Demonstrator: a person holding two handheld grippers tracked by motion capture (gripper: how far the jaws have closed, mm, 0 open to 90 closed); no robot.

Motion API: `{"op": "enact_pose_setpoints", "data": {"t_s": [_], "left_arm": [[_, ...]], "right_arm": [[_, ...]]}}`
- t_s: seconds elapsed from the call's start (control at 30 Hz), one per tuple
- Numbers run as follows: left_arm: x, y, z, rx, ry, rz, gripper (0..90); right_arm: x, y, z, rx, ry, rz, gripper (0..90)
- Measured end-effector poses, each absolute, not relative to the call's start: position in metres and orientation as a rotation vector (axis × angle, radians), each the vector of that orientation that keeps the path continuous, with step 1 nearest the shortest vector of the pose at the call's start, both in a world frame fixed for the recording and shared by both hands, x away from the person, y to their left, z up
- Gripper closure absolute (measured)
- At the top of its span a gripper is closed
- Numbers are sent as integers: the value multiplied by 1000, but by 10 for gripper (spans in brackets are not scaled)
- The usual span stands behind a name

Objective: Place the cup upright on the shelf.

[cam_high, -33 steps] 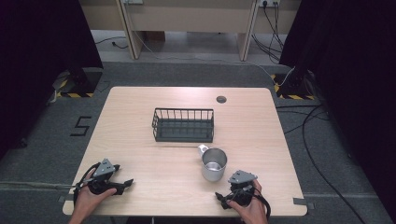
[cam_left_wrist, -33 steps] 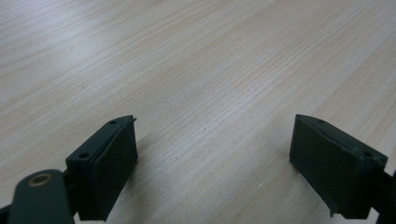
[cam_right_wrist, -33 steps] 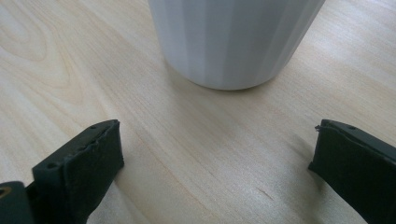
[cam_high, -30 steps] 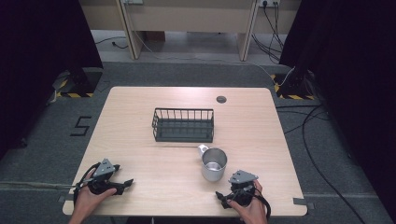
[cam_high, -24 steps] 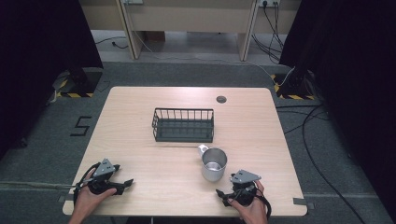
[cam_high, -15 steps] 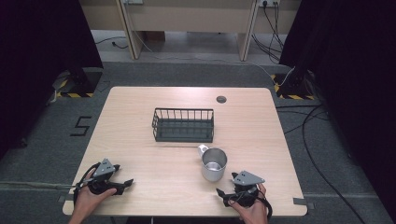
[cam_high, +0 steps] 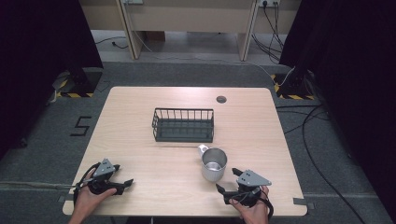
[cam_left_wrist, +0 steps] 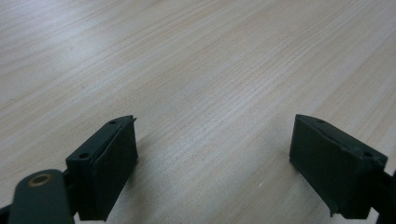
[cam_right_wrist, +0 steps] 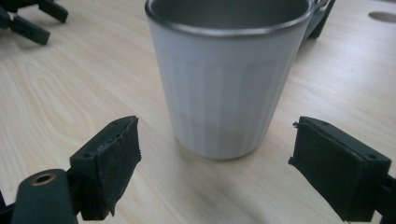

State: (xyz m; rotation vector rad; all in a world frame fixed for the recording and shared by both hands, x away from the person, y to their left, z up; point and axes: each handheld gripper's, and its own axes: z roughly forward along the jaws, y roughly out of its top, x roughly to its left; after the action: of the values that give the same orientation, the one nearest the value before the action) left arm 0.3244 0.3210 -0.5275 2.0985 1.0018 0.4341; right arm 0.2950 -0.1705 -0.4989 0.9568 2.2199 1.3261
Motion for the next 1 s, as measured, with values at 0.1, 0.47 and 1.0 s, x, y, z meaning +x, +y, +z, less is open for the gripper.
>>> {"op": "enact_pose_setpoints", "data": {"t_s": [0.1,0.47,1.0], "left_arm": [[324,321,-527,2099,1002,434,143],[324,321,-527,2099,1002,434,143],[324,321,-527,2099,1002,434,143]], "right_arm": [[295,-170,-496,951,2185,1363,151],[297,-166,-487,926,2119,1400,151],[307,-157,-486,905,2024,1478,150]]}}
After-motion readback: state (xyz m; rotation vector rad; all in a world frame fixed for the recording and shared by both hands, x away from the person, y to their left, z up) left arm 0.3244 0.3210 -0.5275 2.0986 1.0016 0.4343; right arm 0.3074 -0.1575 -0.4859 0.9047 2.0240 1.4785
